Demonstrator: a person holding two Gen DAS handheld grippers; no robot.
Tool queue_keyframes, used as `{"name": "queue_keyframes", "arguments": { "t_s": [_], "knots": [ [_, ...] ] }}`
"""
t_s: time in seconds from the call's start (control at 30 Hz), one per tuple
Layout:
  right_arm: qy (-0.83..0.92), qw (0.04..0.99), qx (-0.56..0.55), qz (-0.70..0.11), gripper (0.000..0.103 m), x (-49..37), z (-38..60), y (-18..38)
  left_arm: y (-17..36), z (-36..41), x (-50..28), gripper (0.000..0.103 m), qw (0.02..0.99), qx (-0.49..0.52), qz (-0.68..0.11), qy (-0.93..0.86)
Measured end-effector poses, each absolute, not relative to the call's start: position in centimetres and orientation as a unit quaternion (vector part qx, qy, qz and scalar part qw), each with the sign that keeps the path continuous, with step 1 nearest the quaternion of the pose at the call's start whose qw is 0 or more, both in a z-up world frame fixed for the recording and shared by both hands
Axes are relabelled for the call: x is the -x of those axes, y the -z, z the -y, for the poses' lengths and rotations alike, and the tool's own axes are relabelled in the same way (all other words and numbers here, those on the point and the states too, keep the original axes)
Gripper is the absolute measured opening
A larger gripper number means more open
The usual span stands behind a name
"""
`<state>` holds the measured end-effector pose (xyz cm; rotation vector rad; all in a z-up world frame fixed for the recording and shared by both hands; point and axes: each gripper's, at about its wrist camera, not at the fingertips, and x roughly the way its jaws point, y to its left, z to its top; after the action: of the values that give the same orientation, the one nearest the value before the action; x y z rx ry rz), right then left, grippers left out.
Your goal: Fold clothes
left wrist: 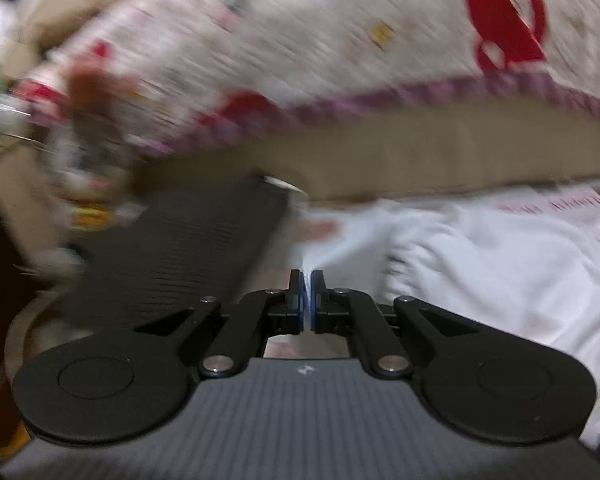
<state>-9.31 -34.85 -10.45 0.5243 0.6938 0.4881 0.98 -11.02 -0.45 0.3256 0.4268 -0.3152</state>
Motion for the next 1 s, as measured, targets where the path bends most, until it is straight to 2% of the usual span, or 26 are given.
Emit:
{"name": "queue_keyframes", "arguments": {
  "t_s": [0.07, 0.2, 0.3, 0.4, 0.53, 0.57, 0.73, 0.8, 0.83, 0.87, 0.9, 1.0],
  "knots": [
    [-0.234, 0.863, -0.309, -0.324, 0.007, 9.3, 35.4, 9.3, -1.2, 8.2, 2.1, 0.003, 0.964, -0.147, -0.187, 0.118],
    [-0.246, 0.867, -0.281, -0.328, 0.006, 8.4, 33.0, 5.2, -1.8, 4.0, 8.3, 0.003, 0.972, -0.177, -0.151, 0.039],
    [-0.279, 0.846, -0.279, -0.358, 0.006, 7.9, 30.5, 4.9, 0.2, 1.0, 9.0, 0.004, 0.963, -0.150, -0.221, 0.015],
    [-0.279, 0.819, -0.274, -0.419, 0.006, 7.7, 28.0, 7.0, 3.3, -3.2, 8.1, 0.003, 0.948, -0.040, -0.316, -0.014],
    [-0.278, 0.772, -0.303, -0.484, 0.006, 7.8, 26.5, 10.4, 2.9, -5.8, 8.5, 0.002, 0.953, -0.063, -0.277, -0.107],
    [-0.280, 0.762, -0.322, -0.488, 0.006, 7.6, 26.6, 10.7, 2.3, -6.6, 8.3, 0.002, 0.955, -0.040, -0.274, -0.108],
    [-0.305, 0.749, -0.305, -0.504, 0.007, 6.6, 25.3, 9.9, 1.7, -6.3, 4.5, 0.004, 0.947, 0.030, -0.319, 0.019],
    [-0.339, 0.738, -0.280, -0.511, 0.018, 6.5, 24.8, 8.6, 1.9, -4.6, 1.5, 0.007, 0.935, 0.046, -0.338, 0.094],
    [-0.356, 0.734, -0.266, -0.513, 0.026, 6.4, 24.8, 7.7, 2.0, -3.6, 0.0, 0.013, 0.928, 0.053, -0.344, 0.130],
    [-0.374, 0.729, -0.252, -0.515, 0.030, 6.3, 24.8, 6.9, 2.1, -2.5, -1.5, 0.018, 0.920, 0.059, -0.350, 0.166],
    [-0.377, 0.737, -0.244, -0.505, 0.035, 5.9, 25.4, 5.5, 2.4, -1.4, -3.0, 0.028, 0.912, 0.062, -0.356, 0.196],
    [-0.364, 0.779, -0.217, -0.462, 0.049, 3.9, 28.4, 1.2, 4.1, 3.0, -7.1, 0.031, 0.886, 0.061, -0.379, 0.261]
  ]
}}
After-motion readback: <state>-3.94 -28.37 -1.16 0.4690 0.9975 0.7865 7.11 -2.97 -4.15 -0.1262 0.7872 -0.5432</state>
